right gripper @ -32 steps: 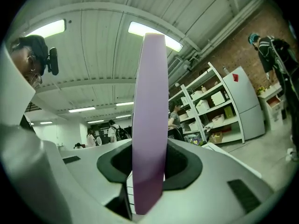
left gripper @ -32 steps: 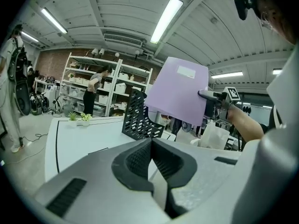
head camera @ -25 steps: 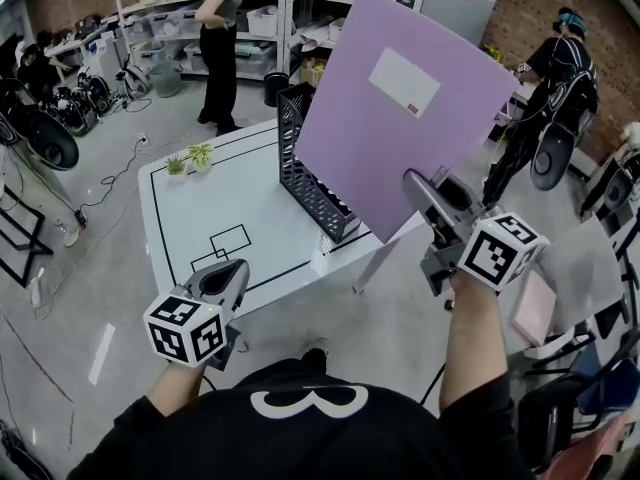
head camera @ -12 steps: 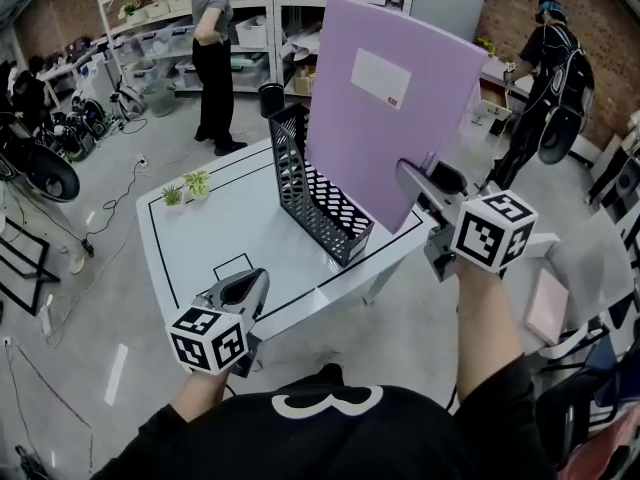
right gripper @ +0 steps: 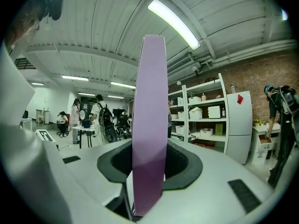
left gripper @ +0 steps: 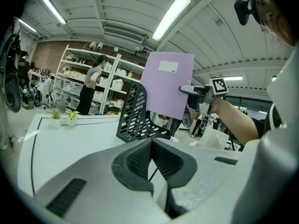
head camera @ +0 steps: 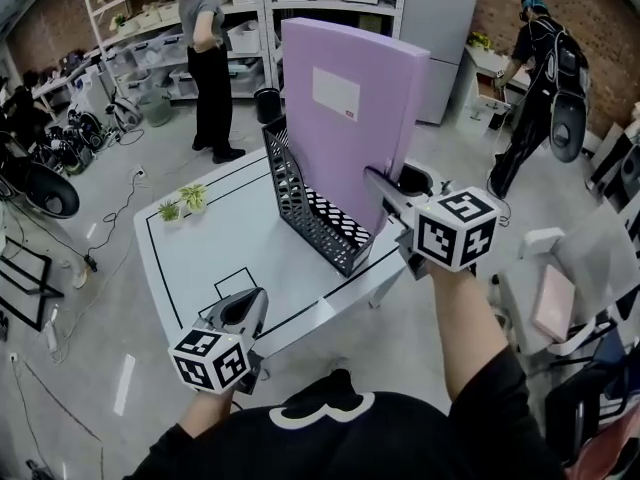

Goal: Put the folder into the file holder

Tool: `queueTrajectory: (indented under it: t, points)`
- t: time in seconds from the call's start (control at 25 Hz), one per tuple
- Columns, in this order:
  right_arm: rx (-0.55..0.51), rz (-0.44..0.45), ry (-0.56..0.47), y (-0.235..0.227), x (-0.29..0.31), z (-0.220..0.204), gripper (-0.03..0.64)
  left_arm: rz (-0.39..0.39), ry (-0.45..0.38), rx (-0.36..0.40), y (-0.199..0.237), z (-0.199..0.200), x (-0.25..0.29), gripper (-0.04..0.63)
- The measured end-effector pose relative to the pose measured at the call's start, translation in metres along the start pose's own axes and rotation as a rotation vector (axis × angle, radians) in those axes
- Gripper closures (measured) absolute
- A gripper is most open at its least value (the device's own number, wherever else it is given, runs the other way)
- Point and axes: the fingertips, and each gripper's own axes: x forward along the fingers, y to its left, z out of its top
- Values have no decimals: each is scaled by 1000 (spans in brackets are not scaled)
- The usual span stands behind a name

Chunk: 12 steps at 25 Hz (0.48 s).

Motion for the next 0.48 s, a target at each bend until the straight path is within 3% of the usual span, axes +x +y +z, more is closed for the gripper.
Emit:
queueTrajectory:
  t: [0.48]
  points:
    - [-23,-21,-32,7,29,-65,463,35,0,-31,21,-14,-3,589]
